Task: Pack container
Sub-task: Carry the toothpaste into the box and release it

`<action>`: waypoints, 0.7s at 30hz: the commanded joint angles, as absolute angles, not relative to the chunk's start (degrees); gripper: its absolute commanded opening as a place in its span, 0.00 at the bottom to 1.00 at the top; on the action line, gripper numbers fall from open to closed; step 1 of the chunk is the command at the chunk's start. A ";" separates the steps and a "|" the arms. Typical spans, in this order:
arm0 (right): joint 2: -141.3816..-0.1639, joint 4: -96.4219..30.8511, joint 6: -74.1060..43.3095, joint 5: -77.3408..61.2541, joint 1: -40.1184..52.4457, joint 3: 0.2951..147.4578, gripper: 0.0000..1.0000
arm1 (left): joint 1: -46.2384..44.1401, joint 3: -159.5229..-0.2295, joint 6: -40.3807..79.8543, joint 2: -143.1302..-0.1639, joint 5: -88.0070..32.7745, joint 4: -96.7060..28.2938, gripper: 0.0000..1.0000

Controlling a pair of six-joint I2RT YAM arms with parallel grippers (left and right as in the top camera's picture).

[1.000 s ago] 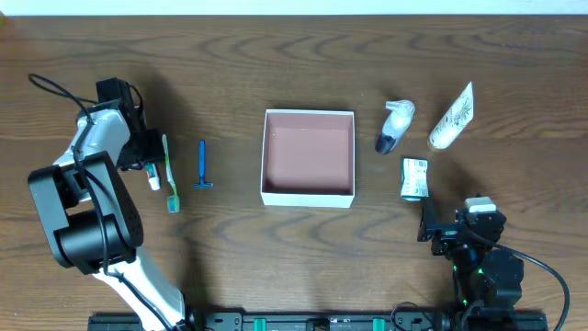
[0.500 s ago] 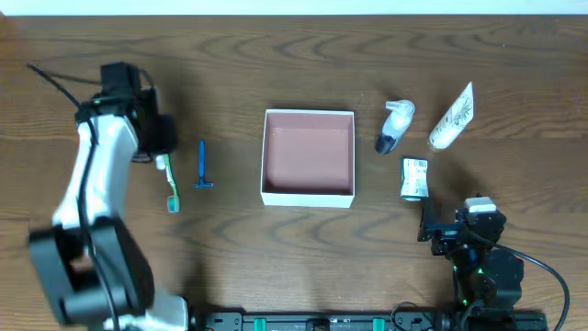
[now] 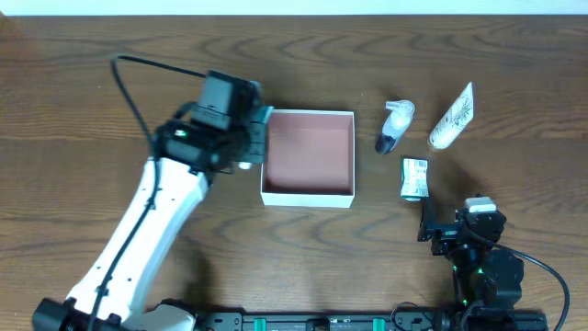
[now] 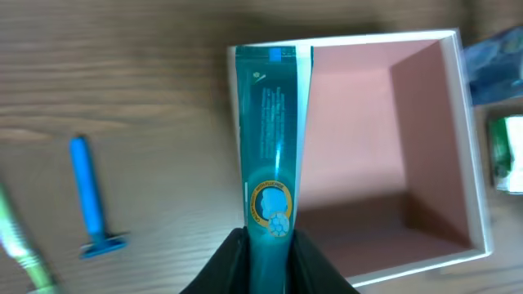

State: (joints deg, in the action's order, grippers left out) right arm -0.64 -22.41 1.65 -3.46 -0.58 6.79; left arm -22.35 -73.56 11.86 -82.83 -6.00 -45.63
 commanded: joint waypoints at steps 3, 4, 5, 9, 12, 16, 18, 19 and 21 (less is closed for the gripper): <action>-0.32 -22.48 0.89 -3.90 -1.21 6.63 0.99 | -27.42 -71.35 24.32 -88.31 -3.18 -42.30 0.18; -0.32 -22.48 0.89 -3.90 -1.21 6.63 0.99 | -28.10 -71.35 25.12 -89.54 -3.16 -41.50 0.19; -0.32 -22.48 0.89 -3.90 -1.21 6.63 0.99 | -28.80 -71.35 26.00 -90.89 -3.14 -40.58 0.19; -0.32 -22.48 0.89 -3.90 -1.21 6.63 0.99 | -30.52 -71.35 30.59 -96.51 1.13 -39.72 0.18; -0.32 -22.48 0.89 -3.90 -1.21 6.63 0.99 | -30.70 -71.35 31.90 -100.05 2.55 -39.77 0.19; -0.32 -22.48 0.89 -3.90 -1.21 6.63 0.99 | -30.68 -71.35 33.34 -103.13 6.11 -39.72 0.19; -0.32 -22.48 0.89 -3.90 -1.21 6.66 0.99 | -30.68 -71.35 33.30 -103.53 7.20 -39.59 0.19; -0.32 -22.48 0.89 -3.90 -1.21 6.63 0.99 | -30.68 -71.37 33.32 -103.50 7.25 -39.46 0.19; -0.32 -22.48 0.89 -3.90 -1.21 6.63 0.99 | -30.68 -71.37 33.30 -103.28 7.18 -39.29 0.26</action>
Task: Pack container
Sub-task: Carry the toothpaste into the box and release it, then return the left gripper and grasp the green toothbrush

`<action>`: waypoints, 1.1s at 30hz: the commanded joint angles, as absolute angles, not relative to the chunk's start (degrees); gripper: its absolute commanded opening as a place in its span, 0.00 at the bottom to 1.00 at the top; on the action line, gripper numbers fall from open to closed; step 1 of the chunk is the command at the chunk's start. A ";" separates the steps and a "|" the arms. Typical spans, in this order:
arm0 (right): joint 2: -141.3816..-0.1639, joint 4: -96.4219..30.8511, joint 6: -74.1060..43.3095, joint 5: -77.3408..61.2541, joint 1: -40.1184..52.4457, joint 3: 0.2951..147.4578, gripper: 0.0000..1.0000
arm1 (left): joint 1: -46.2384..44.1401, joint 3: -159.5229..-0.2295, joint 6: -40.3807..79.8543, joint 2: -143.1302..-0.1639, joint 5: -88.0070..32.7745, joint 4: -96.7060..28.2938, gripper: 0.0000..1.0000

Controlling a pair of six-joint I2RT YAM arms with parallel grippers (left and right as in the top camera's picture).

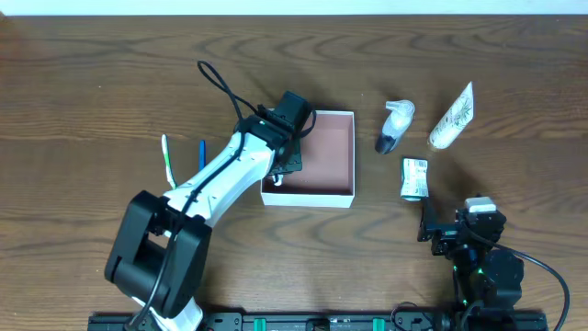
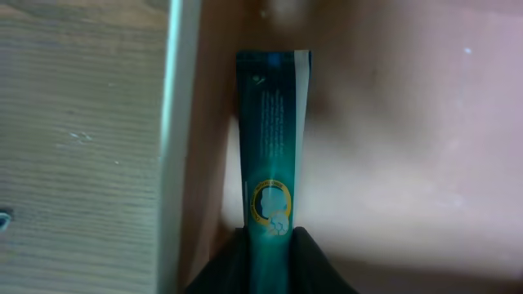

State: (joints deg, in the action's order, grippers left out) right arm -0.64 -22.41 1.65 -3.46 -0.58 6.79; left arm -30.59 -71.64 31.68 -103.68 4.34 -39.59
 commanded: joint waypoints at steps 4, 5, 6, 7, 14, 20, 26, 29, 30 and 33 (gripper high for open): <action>-0.32 -22.48 0.89 -3.90 -1.21 6.63 0.99 | -30.81 -71.48 33.17 -102.15 3.70 -39.33 0.47; -0.32 -22.48 0.89 -3.90 -1.21 6.63 0.99 | -30.83 -71.55 33.06 -101.49 2.44 -39.33 0.50; -0.32 -22.48 0.89 -3.90 -1.21 6.63 0.99 | -30.83 -71.59 33.06 -100.73 1.52 -39.35 0.50; -0.32 -22.48 0.89 -3.90 -1.21 6.63 0.99 | -30.83 -71.59 32.99 -99.85 0.91 -39.46 0.51; -0.32 -22.48 0.89 -3.90 -1.21 6.63 0.99 | -30.63 -71.64 28.03 -88.79 0.69 -43.31 0.52; -0.32 -22.48 0.89 -3.90 -1.21 6.63 0.99 | -24.77 -71.64 24.32 -79.75 13.58 -53.65 0.60; -0.32 -22.48 0.89 -3.90 -1.21 6.63 0.99 | -8.29 -71.18 13.45 -82.98 13.78 -55.83 0.60; -0.32 -22.48 0.89 -3.90 -1.21 6.63 0.99 | -0.69 -71.18 5.80 -88.86 5.34 -53.43 0.60; -0.32 -22.48 0.89 -3.90 -1.21 6.63 0.99 | 0.93 -71.18 4.36 -90.80 4.03 -52.73 0.60; -0.32 -22.48 0.89 -3.90 -1.21 6.63 0.99 | 4.97 -71.18 1.52 -97.38 2.98 -50.46 0.61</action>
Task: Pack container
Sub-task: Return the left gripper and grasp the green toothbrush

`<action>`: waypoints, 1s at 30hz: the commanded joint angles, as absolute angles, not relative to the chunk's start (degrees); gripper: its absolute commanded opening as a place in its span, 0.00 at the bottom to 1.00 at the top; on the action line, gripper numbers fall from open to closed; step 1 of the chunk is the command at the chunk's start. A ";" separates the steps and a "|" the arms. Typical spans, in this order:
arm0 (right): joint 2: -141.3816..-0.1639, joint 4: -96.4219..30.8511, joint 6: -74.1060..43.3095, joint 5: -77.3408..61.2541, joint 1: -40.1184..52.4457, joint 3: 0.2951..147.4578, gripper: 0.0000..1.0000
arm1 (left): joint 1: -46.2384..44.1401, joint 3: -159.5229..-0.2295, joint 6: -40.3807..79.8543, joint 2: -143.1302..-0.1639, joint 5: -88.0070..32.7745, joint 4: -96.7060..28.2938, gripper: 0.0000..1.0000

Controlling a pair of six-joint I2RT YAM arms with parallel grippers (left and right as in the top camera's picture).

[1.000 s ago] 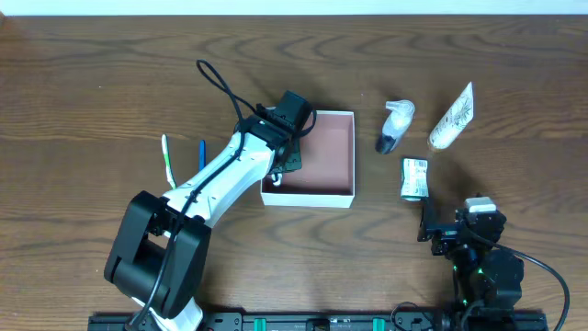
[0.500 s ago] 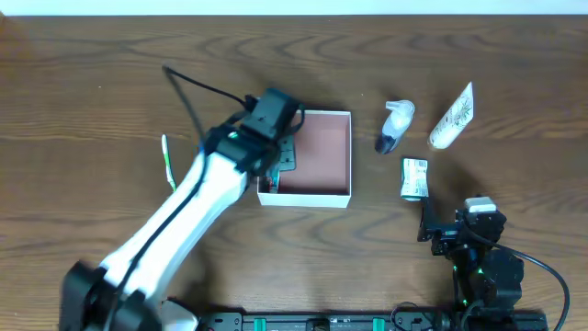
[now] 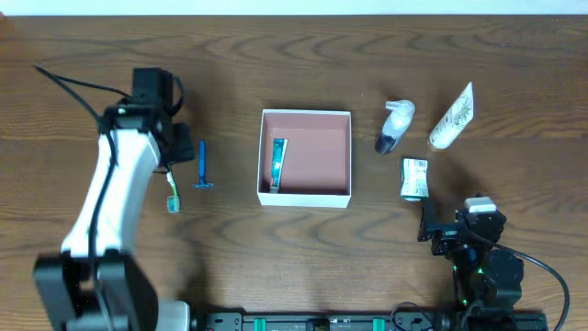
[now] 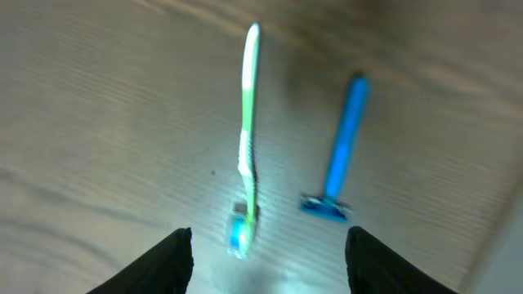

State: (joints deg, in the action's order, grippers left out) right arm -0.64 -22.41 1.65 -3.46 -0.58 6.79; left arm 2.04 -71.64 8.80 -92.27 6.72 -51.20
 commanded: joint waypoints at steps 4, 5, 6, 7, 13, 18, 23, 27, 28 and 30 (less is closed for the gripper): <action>-0.32 -22.48 0.89 -3.90 -1.21 6.63 0.99 | 7.94 -71.18 0.75 -103.74 2.98 -47.79 0.61; -0.32 -22.48 0.89 -3.90 -1.21 6.63 0.99 | 8.49 -71.18 0.62 -105.08 2.96 -46.98 0.61; -0.32 -22.48 0.89 -3.90 -1.21 6.63 0.99 | 8.88 -71.18 0.60 -106.15 2.98 -46.30 0.61; -0.32 -22.48 0.89 -3.90 -1.21 6.63 0.99 | 9.28 -71.18 0.34 -107.24 2.98 -45.67 0.61; -0.32 -22.48 0.89 -3.90 -1.21 6.63 0.99 | 9.67 -71.18 -1.10 -112.25 2.94 -42.72 0.61; -0.32 -22.48 0.89 -3.90 -1.21 6.63 0.99 | 9.67 -71.18 -1.76 -115.52 1.91 -41.91 0.44; -0.32 -22.48 0.89 -3.90 -1.21 6.63 0.99 | 9.67 -71.20 -1.72 -115.18 1.91 -42.59 0.13; -0.32 -22.48 0.89 -3.90 -1.21 6.63 0.99 | 9.54 -71.20 -1.39 -112.77 1.23 -44.07 0.06; -0.32 -22.48 0.89 -3.90 -1.21 6.63 0.99 | 9.45 -71.20 -1.28 -111.79 0.34 -44.31 0.06; -0.32 -22.48 0.89 -3.90 -1.21 6.63 0.99 | 9.10 -71.20 -1.21 -108.68 -0.93 -45.30 0.06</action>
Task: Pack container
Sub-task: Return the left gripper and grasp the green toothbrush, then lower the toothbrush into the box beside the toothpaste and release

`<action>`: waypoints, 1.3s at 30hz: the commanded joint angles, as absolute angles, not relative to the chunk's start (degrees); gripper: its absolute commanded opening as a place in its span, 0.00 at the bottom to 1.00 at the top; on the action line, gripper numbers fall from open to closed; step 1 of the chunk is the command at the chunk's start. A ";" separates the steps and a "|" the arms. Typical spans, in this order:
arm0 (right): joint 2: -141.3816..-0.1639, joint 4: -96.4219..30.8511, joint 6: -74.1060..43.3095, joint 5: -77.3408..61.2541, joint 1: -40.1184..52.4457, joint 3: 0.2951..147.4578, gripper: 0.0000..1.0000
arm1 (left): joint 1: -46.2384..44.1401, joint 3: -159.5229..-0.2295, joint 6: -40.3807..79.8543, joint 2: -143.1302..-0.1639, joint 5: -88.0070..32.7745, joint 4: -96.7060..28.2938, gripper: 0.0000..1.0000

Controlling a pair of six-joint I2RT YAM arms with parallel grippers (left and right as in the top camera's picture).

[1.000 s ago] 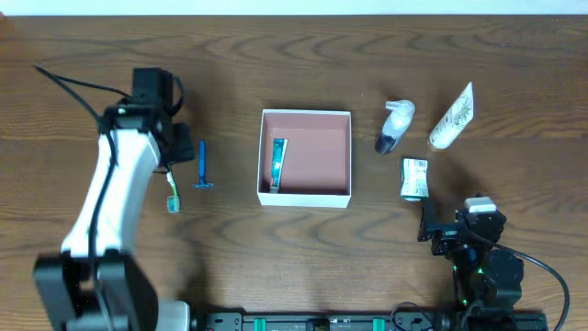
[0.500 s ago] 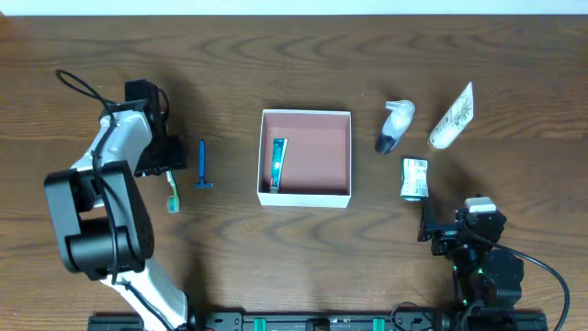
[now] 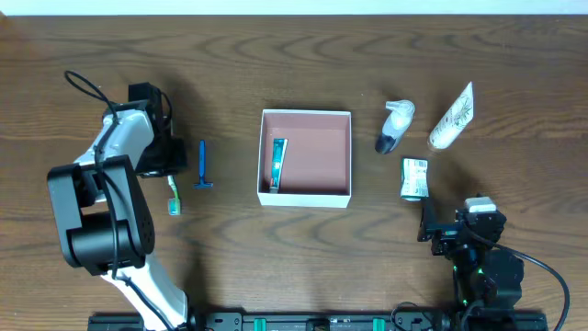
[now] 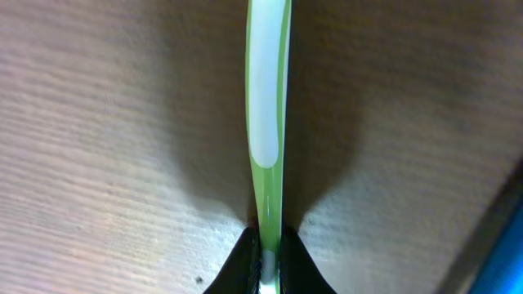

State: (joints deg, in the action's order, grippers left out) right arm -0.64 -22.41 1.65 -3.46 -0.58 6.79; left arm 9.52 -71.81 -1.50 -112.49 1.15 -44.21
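A white box with a pink inside point(image 3: 317, 195) stands mid-table and holds a teal toothpaste tube point(image 3: 277, 165) along its left wall. Left of it lie a blue razor point(image 3: 201, 165) and a green toothbrush point(image 3: 172, 196). My left gripper point(image 3: 158, 158) is down at the table on the toothbrush point(image 4: 268, 106), its fingers point(image 4: 243, 263) shut on the green and white handle, which runs straight away from the wrist camera. The razor's edge point(image 4: 508, 245) shows at the right of that view. My right gripper point(image 3: 429, 223) rests near the front right; its jaws cannot be made out.
Right of the box lie a small spray bottle point(image 3: 394, 125), a white printed tube point(image 3: 453, 118) and a small green and white packet point(image 3: 414, 177). The left arm's black cable point(image 3: 87, 87) loops over the table's left part.
My left gripper was open above the toothbrush and razor. Now it is lower and shut on the toothbrush handle at the table. The right arm has not moved.
My left gripper held the teal toothpaste tube at the box's left rim, then low inside the box. Then the tube lay in the box and the gripper was open over the toothbrush and razor at the left. Now it is shut on the toothbrush.
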 commanded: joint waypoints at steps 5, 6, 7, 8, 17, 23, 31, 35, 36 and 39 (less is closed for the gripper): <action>-0.32 -22.48 0.89 -3.90 -1.21 6.63 0.99 | 6.07 -71.26 2.00 -97.73 -1.10 -49.76 0.06; -0.32 -22.48 0.89 -3.90 -1.21 6.63 0.99 | 4.80 -71.26 2.46 -94.91 -1.76 -50.83 0.06; -0.32 -22.48 0.89 -3.90 -1.21 6.63 0.99 | 3.49 -71.26 2.46 -92.44 -2.92 -51.66 0.06; -0.32 -22.48 0.89 -3.90 -1.21 6.63 0.99 | 2.00 -71.26 2.46 -90.11 -4.23 -52.34 0.06; -0.32 -22.48 0.89 -3.90 -1.21 6.63 0.99 | -19.38 -71.24 12.56 -76.16 -6.20 -51.46 0.06; -0.32 -22.48 0.89 -3.90 -1.21 6.63 0.99 | -29.69 -70.65 14.28 -80.34 -3.68 -41.54 0.06; -0.32 -22.48 0.89 -3.90 -1.21 6.66 0.99 | -32.05 -70.65 14.26 -92.84 5.32 -37.06 0.06; -0.32 -22.48 0.89 -3.90 -1.21 6.63 0.99 | -32.05 -70.65 14.26 -98.15 8.45 -36.71 0.06; -0.32 -22.48 0.89 -3.90 -1.21 6.63 0.99 | -32.05 -70.65 14.31 -99.00 8.40 -36.93 0.06; -0.32 -22.48 0.89 -3.90 -1.21 6.63 0.99 | -32.08 -70.65 16.43 -101.30 8.21 -38.39 0.06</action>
State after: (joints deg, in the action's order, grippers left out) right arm -0.64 -22.44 1.65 -3.46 -0.58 6.79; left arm -32.10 -70.94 14.11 -100.03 6.00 -37.58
